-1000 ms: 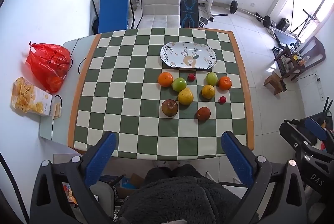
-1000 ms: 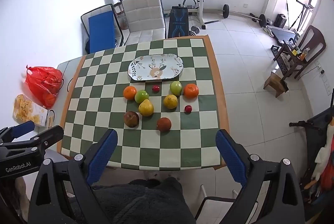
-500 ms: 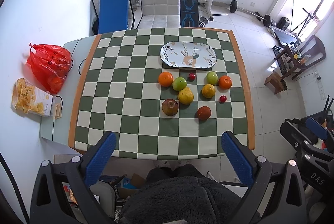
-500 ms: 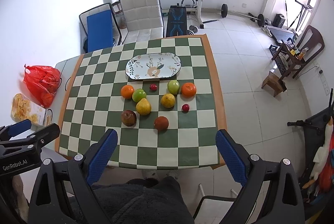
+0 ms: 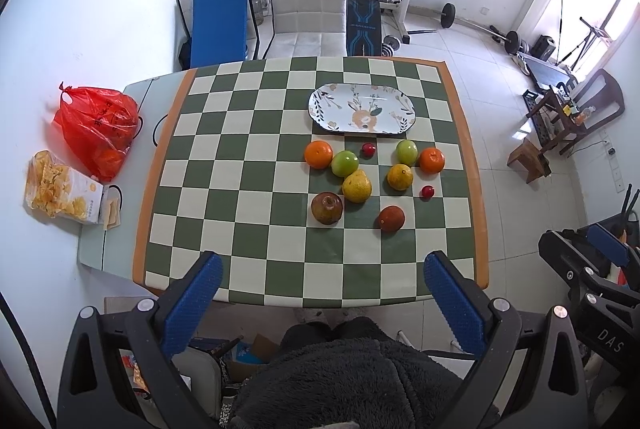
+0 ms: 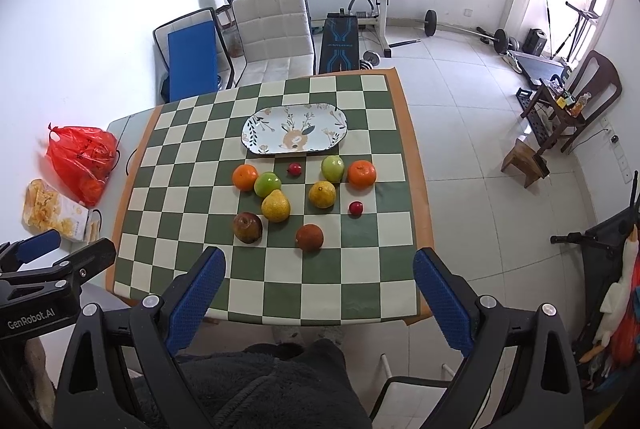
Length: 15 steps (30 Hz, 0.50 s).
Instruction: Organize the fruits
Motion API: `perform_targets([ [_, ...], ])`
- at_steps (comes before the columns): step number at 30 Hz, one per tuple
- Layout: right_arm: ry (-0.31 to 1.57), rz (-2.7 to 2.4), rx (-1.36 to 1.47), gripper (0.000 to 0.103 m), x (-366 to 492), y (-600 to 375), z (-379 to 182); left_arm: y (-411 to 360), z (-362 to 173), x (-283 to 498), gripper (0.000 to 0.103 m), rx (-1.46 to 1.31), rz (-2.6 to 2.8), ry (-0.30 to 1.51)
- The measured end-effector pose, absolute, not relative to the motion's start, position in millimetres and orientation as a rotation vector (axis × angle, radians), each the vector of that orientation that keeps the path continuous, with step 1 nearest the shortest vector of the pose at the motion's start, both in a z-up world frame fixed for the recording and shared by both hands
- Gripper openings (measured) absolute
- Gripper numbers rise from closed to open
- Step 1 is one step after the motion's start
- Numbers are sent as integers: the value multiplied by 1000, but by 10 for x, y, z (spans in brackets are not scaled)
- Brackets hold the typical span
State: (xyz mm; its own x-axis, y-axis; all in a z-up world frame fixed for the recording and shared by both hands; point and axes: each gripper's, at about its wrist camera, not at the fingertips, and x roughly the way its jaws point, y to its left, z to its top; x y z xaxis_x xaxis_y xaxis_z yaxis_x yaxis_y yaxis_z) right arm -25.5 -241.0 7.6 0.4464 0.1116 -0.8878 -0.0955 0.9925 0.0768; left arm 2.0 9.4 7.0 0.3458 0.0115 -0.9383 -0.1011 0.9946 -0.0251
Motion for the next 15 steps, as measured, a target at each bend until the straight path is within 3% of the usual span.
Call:
perform_targets([
  [15, 1095, 126, 15, 97, -259, -2356, 114, 83, 71, 15, 103, -82, 76, 1213],
])
